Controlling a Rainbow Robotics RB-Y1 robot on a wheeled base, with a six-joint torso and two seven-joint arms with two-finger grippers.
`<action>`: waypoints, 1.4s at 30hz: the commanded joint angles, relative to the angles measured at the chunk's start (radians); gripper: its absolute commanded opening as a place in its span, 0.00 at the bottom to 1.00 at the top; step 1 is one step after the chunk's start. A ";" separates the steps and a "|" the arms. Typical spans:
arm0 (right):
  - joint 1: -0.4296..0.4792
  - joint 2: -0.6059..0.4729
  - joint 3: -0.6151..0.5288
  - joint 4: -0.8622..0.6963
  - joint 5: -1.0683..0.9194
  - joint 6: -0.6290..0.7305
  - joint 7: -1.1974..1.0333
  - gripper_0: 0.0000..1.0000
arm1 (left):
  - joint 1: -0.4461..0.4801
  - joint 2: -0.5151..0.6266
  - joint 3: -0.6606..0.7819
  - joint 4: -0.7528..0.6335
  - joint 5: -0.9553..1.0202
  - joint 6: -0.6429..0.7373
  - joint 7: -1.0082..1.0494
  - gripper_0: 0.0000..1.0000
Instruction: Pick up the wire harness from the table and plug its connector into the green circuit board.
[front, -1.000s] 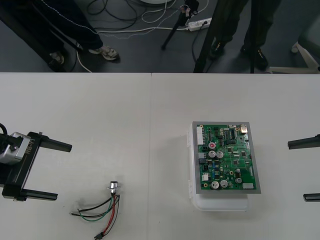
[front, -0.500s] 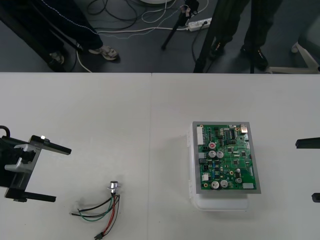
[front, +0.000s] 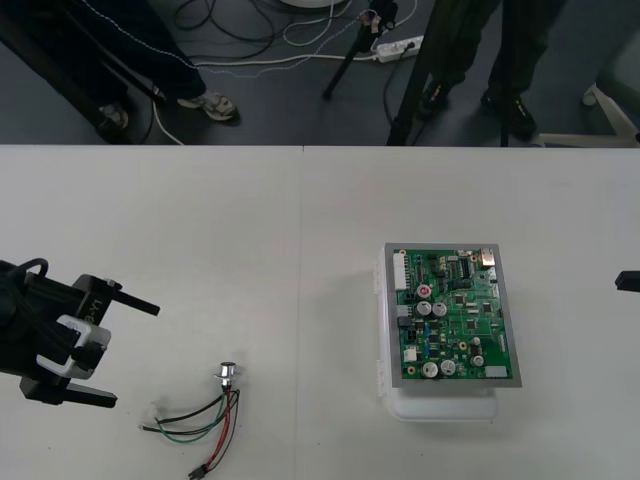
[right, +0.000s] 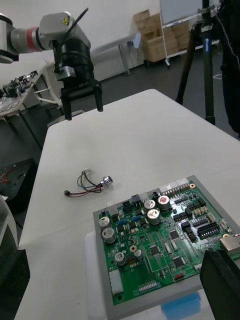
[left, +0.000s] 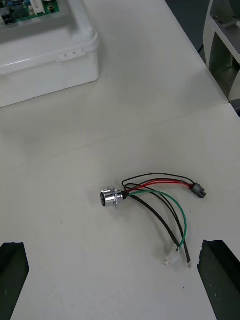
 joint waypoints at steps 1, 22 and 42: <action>-0.025 0.011 -0.031 0.012 -0.059 -0.011 0.134 1.00 | -0.098 0.043 -0.077 -0.025 -0.077 0.015 -0.181 1.00; -0.088 0.046 0.137 0.032 -0.068 -0.011 0.455 1.00 | -0.333 0.036 -0.516 -0.047 -0.506 0.318 -0.532 1.00; -0.146 0.057 0.226 0.033 -0.094 -0.011 0.472 1.00 | -0.470 -0.058 -0.843 -0.047 -1.048 0.438 -0.698 1.00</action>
